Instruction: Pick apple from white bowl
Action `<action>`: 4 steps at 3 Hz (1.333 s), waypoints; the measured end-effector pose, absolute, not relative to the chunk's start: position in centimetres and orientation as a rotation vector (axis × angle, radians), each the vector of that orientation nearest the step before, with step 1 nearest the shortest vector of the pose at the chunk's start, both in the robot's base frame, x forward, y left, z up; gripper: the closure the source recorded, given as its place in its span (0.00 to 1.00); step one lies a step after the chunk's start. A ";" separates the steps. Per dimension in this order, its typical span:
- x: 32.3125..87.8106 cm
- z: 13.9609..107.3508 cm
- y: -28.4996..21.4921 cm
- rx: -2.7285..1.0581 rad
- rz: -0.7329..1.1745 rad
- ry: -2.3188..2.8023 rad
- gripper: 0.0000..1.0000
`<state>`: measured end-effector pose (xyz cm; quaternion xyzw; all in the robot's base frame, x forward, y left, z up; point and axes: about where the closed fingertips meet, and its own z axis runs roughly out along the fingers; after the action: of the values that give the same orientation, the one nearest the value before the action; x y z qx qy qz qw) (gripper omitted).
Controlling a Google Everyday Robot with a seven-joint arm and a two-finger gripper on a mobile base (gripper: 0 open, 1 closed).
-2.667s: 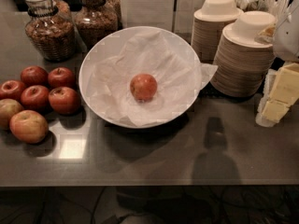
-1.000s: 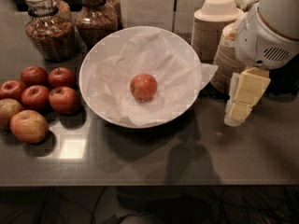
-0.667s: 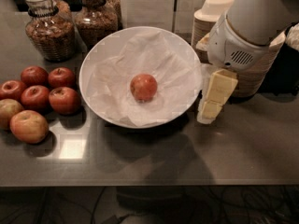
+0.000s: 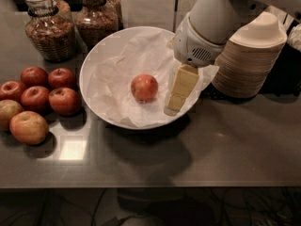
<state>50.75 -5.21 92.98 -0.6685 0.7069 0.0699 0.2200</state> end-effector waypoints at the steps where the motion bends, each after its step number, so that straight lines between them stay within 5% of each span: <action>1: 50.8 93.0 -5.2 -1.849 0.194 1.955 0.00; 4: 53.3 90.4 -0.7 -1.853 0.198 1.851 0.00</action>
Offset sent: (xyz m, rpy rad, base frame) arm 0.0238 0.0393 -0.0245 0.1021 -0.0393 0.0277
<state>53.32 -0.73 90.39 -0.6824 0.6813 0.0729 0.2547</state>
